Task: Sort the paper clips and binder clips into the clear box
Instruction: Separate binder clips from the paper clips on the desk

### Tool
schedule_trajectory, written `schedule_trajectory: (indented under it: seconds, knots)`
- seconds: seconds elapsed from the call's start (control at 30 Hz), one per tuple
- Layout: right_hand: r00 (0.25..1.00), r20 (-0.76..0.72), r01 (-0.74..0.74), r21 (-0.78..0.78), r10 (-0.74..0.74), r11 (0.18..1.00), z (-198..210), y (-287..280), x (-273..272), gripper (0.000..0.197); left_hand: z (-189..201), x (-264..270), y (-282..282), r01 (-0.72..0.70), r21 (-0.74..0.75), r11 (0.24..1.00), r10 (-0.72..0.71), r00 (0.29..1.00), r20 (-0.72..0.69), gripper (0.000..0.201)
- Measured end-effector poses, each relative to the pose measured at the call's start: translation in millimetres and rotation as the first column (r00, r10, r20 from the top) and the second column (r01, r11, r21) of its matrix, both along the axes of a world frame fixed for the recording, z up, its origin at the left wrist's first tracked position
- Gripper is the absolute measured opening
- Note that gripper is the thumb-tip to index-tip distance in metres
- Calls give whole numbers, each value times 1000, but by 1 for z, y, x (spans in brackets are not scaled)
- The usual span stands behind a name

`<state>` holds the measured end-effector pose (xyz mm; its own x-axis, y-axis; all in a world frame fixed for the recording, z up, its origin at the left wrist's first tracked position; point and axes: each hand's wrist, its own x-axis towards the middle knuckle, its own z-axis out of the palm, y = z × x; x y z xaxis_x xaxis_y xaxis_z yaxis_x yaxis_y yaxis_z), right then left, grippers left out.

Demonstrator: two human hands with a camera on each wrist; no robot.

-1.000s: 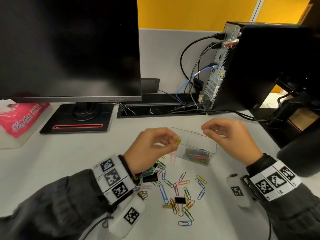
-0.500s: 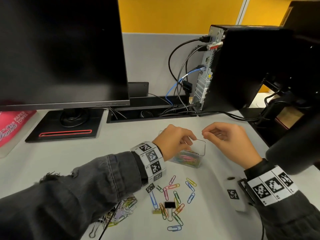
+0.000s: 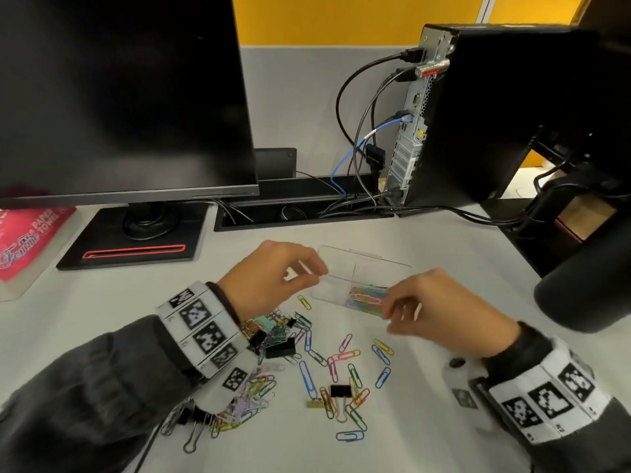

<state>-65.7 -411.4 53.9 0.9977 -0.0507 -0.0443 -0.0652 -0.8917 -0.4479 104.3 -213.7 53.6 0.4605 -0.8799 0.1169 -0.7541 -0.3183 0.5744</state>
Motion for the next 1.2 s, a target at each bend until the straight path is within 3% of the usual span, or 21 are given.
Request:
schedule_trajectory:
  seconds: [0.1,0.2,0.33,0.47,0.63,0.8,0.97,1.2]
  knots:
    - [983,-108,-143,37,146,989,-17,36,3,27,-2,0,31,-36,107,994,37,999,-6,12]
    - [953,-214,-229,-54,213,972,-33,58,9,36,-4,0,58,-115,216,970,102,992,71,10]
    - [937,-269,-271,-154,223,950,-42,71,13,23,-7,-5,86,-192,394,899,141,978,154,13]
    - [935,-265,-290,-184,237,939,-41,72,15,12,-11,-11,106,-226,457,860,162,971,175,20]
    - [958,-230,-222,-207,173,953,-34,69,15,10,-13,-25,122,-239,444,863,173,967,186,26]
    - [974,-218,-83,-80,64,993,-26,54,17,20,-10,-40,123,-147,523,839,60,982,181,33]
    - [977,-132,123,-287,-167,950,-33,41,21,15,-25,-42,123,-132,578,806,13,979,206,35]
    - [962,-136,172,-366,-235,915,-40,44,29,14,-36,-41,118,-129,543,830,2,974,228,16]
